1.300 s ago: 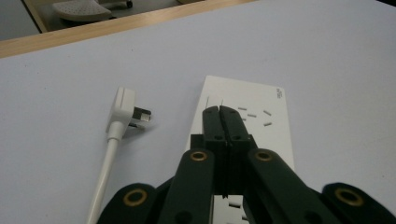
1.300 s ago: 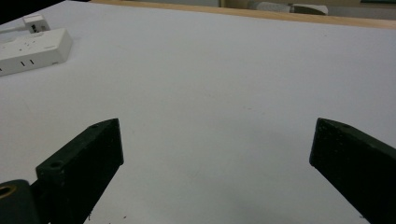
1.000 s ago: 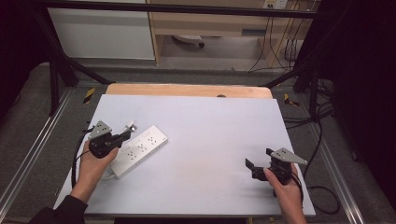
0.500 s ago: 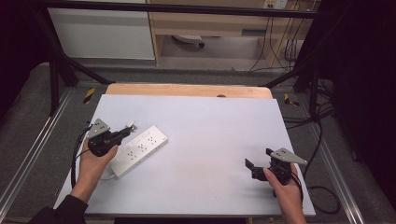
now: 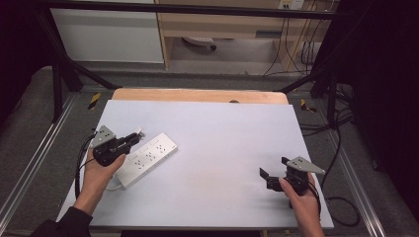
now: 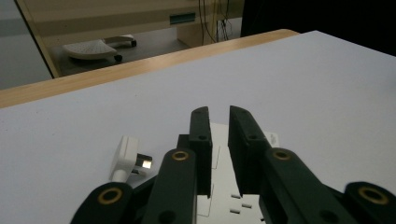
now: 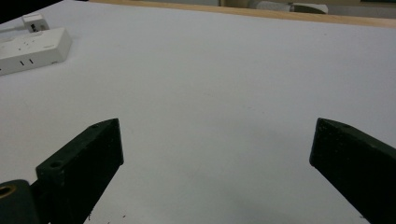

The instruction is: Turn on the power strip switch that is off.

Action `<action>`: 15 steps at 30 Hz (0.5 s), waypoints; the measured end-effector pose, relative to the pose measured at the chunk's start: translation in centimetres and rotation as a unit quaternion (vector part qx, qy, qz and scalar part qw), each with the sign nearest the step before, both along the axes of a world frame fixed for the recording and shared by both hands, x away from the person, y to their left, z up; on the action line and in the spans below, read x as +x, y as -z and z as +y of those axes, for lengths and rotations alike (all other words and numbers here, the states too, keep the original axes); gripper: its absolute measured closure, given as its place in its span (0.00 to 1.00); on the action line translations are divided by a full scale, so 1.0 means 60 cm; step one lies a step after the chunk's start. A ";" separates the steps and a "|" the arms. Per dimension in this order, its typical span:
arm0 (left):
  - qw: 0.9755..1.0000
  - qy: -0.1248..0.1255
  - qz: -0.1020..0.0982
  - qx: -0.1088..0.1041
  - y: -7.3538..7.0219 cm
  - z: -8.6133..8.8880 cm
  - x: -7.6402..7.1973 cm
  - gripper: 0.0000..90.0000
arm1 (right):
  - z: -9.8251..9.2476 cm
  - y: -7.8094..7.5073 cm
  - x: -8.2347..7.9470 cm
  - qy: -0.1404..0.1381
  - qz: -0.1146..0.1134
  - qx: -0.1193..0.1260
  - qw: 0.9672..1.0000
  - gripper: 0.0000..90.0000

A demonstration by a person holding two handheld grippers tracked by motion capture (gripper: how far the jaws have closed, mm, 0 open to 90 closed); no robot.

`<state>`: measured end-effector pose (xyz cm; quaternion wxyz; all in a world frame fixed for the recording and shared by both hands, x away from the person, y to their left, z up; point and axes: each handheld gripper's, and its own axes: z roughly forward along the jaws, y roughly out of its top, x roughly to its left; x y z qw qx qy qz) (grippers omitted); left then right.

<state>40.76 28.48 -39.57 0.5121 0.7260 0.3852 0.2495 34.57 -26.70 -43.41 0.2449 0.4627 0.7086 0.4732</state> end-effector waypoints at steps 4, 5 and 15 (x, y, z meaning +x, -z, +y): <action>1.000 0.000 -0.004 -0.006 -0.002 0.000 -0.002 0.81 | 0.000 0.000 0.000 0.000 0.000 -0.001 1.000 0.04; 1.000 0.000 -0.005 -0.009 -0.003 0.000 -0.002 0.79 | 0.000 0.000 0.000 0.000 0.000 -0.001 1.000 0.04; 1.000 0.001 -0.009 -0.026 -0.007 -0.001 -0.005 0.65 | 0.000 0.000 0.000 -0.001 0.000 -0.001 1.000 0.04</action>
